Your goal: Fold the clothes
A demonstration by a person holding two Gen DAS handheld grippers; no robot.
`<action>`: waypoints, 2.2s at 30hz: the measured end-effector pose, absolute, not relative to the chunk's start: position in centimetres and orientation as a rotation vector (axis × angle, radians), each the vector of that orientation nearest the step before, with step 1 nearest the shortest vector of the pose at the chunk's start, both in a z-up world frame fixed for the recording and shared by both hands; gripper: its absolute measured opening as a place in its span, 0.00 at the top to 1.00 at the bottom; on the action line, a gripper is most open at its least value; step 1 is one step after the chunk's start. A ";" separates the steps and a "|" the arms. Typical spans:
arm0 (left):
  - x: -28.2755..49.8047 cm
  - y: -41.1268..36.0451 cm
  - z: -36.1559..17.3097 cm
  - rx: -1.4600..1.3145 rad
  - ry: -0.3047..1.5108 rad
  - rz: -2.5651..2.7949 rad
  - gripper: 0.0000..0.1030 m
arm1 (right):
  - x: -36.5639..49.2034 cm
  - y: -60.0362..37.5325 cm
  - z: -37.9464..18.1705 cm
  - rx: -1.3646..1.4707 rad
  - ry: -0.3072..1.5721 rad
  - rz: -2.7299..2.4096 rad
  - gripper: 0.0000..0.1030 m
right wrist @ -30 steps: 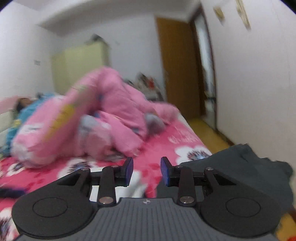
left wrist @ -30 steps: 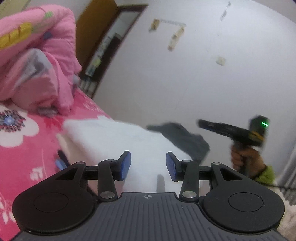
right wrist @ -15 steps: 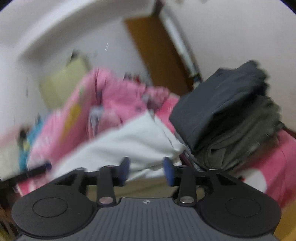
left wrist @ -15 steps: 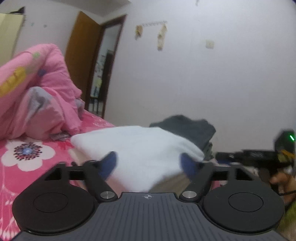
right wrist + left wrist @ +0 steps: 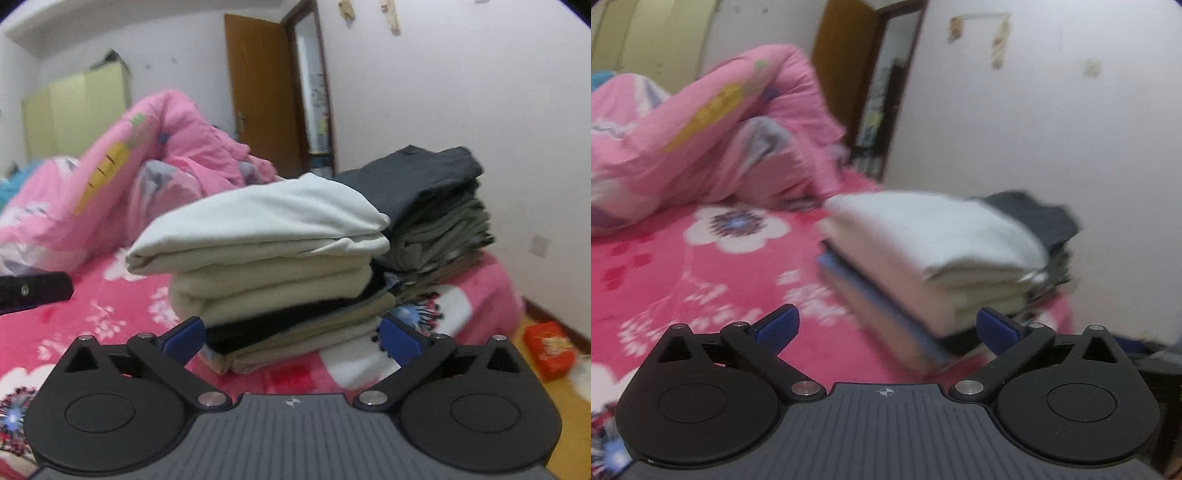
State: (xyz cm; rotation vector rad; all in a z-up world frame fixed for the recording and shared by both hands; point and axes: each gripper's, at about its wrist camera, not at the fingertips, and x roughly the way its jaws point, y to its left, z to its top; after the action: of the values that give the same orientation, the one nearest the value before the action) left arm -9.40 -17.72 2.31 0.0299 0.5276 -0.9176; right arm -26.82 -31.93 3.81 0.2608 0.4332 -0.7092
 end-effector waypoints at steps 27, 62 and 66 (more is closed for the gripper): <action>-7.9 -16.4 1.5 0.169 0.596 -0.711 0.00 | -24.6 -29.5 4.6 0.351 0.483 -0.902 0.00; -7.3 -15.1 1.7 0.153 0.590 -0.715 0.00 | -22.2 -28.0 4.3 0.253 0.521 -0.872 0.00; -7.2 -15.0 1.8 0.153 0.591 -0.717 0.00 | -22.1 -28.0 4.3 0.248 0.520 -0.872 0.00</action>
State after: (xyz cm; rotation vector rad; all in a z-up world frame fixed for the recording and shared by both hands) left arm -7.18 -14.97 1.78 0.1525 0.5913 -0.7166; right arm -22.08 -27.98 4.31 0.2482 0.5205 -0.8722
